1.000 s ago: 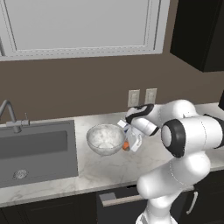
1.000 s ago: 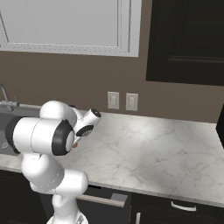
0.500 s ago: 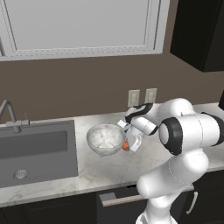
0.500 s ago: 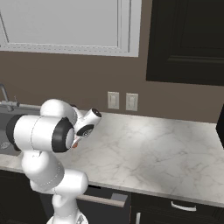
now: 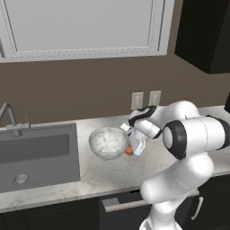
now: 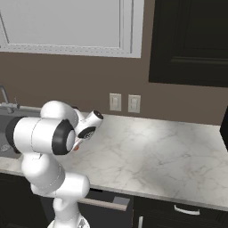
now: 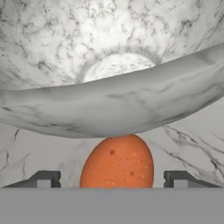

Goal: Gather the eggs and milk located in the vicinity of the sink area and place them right next to the bowl.

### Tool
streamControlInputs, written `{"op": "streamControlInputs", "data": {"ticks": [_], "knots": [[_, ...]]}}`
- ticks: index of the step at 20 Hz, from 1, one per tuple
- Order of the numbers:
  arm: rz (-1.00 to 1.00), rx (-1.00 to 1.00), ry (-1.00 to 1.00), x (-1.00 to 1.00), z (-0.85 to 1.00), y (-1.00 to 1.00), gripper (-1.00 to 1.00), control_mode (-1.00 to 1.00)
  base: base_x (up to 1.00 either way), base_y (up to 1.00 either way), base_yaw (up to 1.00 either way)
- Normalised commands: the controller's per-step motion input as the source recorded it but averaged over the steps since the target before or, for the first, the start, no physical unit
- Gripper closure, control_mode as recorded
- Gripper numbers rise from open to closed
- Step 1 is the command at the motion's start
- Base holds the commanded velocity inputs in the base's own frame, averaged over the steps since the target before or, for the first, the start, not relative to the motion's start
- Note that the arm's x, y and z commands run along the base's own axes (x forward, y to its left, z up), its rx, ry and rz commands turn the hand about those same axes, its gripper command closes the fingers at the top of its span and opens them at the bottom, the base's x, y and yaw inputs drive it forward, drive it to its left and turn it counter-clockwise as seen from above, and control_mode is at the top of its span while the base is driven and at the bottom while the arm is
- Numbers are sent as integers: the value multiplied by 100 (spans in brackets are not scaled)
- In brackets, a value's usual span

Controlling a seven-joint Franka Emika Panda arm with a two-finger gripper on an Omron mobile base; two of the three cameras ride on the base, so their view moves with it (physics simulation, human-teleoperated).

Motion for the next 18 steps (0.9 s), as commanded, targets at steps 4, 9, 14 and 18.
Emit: {"op": "streamControlInputs", "data": {"ticks": [4, 9, 14, 18], "knots": [[0, 0, 0, -22, 0, 0, -100, -100, 0, 0, 0], [-3, 0, -2, -51, 0, -3, -100, -100, 0, 0, 0], [-18, 0, -11, -28, 22, -17, -100, -100, 0, 0, 0], [-30, 0, -17, -1, 44, -23, -100, -100, 0, 0, 0]]}}
